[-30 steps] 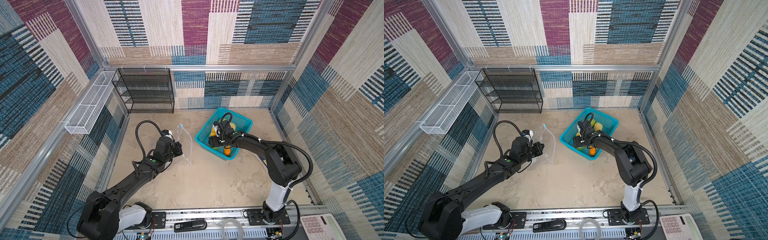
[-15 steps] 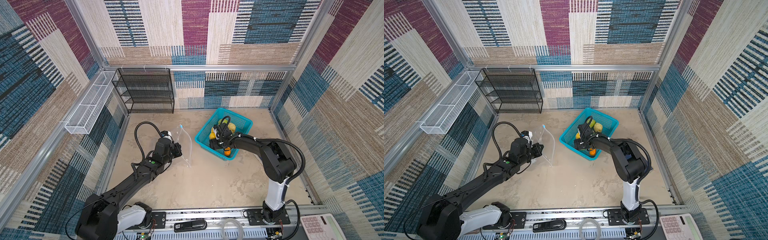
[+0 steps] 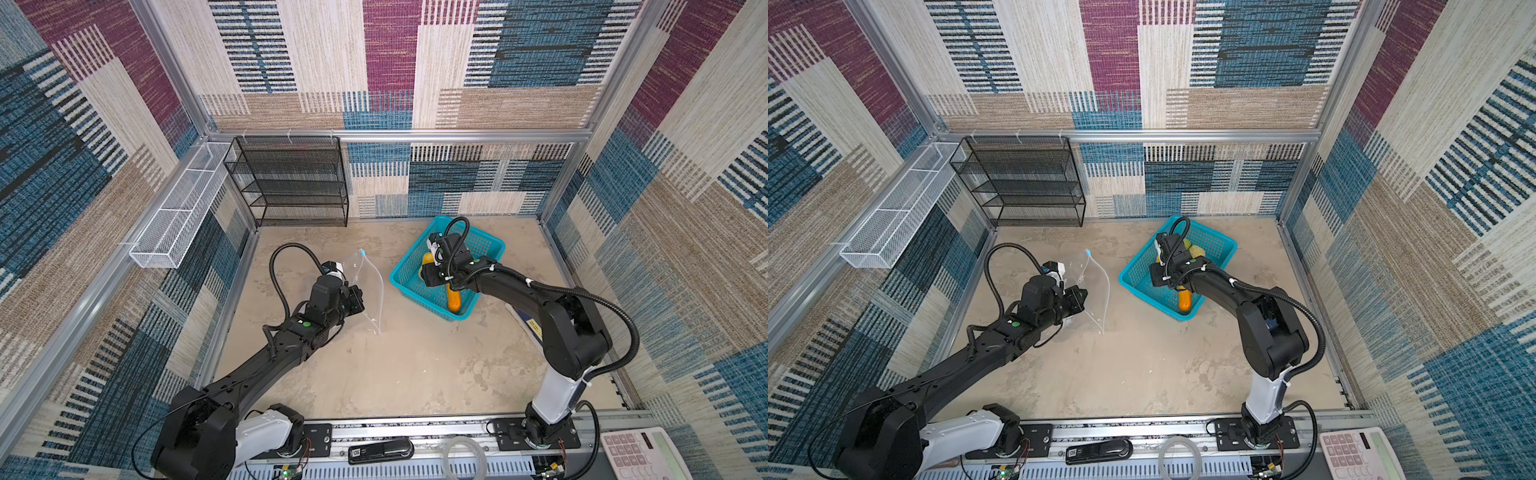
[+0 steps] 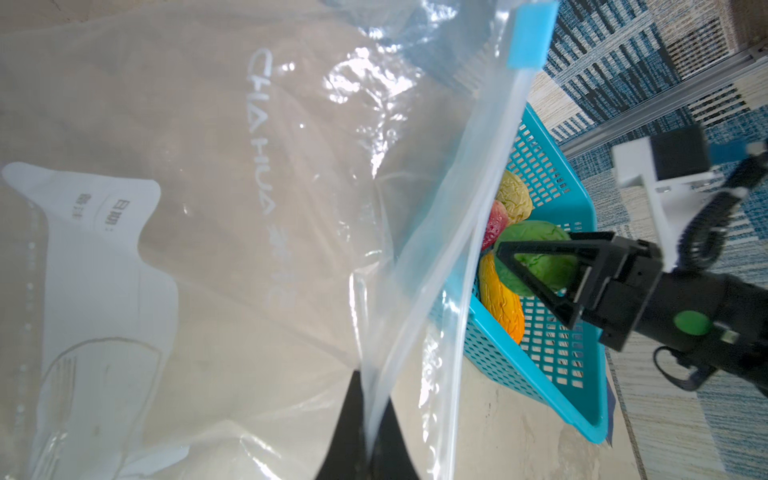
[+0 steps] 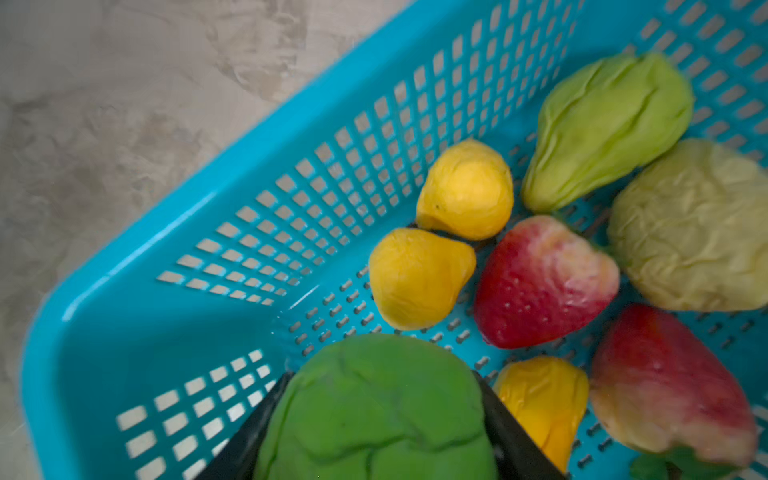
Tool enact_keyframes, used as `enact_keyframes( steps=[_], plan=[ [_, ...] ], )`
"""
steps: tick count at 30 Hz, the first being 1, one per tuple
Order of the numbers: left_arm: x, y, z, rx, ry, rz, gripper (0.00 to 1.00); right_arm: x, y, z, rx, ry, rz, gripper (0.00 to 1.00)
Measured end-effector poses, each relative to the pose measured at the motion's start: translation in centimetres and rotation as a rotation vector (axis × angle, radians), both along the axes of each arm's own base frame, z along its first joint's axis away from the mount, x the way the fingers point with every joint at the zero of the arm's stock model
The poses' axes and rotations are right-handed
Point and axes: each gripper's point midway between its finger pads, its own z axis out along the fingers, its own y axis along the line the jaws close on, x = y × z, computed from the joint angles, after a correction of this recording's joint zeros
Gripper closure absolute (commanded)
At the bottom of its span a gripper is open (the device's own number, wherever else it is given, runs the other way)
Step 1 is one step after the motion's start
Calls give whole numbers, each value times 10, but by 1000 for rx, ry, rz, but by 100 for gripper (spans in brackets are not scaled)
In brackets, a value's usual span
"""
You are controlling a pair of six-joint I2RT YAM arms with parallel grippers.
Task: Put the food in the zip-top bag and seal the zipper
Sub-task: 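Carry the green chayote into the open bag mouth and release it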
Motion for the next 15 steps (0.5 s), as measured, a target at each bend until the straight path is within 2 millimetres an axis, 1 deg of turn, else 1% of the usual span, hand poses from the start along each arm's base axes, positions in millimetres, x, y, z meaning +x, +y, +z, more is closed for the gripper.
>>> enact_keyframes(
  steps=[2, 4, 7, 9, 11, 15],
  plan=[
    [3, 0, 5, -5, -10, 2, 100, 2, 3, 22, 17, -46, 21, 47],
    [6, 1, 8, -8, -16, 8, 100, -1, 9, 41, 54, -74, 55, 48],
    [10, 3, 9, -19, -10, 7, 100, -10, 23, 64, 122, -103, 138, 48],
    [14, 4, 10, -26, -8, 7, 100, -19, 38, 75, 167, -107, 204, 49],
    [15, 3, 9, -37, 0, -2, 100, -30, 59, 87, 214, -117, 290, 49],
    [13, 0, 8, -54, 13, -23, 100, -56, 97, 103, 289, -118, 434, 49]
  ],
)
